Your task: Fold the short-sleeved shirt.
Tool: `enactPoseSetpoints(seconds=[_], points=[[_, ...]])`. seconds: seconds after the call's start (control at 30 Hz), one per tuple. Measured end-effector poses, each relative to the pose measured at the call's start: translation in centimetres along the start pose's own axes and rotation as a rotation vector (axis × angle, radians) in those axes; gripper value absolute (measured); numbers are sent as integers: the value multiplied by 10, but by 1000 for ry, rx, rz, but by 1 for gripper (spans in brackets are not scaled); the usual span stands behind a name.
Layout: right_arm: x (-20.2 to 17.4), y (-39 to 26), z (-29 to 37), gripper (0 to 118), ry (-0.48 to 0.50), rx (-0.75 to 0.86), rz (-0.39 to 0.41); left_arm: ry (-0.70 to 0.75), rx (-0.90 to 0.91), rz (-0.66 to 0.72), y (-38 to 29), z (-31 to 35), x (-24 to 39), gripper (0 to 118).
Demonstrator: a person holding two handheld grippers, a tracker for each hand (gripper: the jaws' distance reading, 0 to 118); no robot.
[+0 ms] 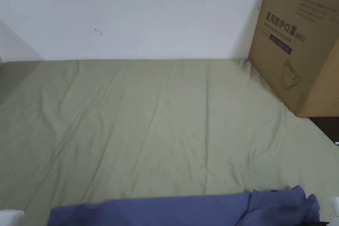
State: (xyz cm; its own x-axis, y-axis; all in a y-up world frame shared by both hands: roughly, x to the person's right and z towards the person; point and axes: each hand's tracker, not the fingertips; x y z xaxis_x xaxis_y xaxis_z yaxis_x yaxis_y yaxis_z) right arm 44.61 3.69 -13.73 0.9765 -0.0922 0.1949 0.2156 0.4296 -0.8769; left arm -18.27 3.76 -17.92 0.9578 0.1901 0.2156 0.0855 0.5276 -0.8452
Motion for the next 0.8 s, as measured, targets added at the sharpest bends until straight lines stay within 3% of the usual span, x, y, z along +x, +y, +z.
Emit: enactPoseSetpoints(seconds=[0.1,0.23,0.33,0.4,0.43,0.47,0.5,0.53,0.57,0.67,0.8], points=[[-10,11,25,117,32,120,53,-29,113,78,11,28,2,113],[-47,21,75,117,144,312,32,-68,341,69,32,77,39,113],[-94,8,120,117,171,697,38,44,635,-55,34,110,94,113],[-125,-3,142,116,123,980,41,177,905,-126,22,123,133,102],[-132,-14,144,116,84,1084,15,213,994,-141,17,125,146,92],[-144,-19,149,112,46,1158,-12,241,1079,-137,12,128,162,75],[-154,-20,152,102,37,1182,-28,250,1132,-130,9,130,175,56],[-159,-20,153,72,54,1181,-32,247,1147,-131,7,128,181,32],[-161,-21,153,3,68,1162,-22,247,1150,-141,8,128,188,2],[-161,-11,157,0,138,1058,-18,188,1079,-207,8,129,199,2],[-159,-20,159,0,78,1084,-47,249,1068,-193,3,129,197,2]])
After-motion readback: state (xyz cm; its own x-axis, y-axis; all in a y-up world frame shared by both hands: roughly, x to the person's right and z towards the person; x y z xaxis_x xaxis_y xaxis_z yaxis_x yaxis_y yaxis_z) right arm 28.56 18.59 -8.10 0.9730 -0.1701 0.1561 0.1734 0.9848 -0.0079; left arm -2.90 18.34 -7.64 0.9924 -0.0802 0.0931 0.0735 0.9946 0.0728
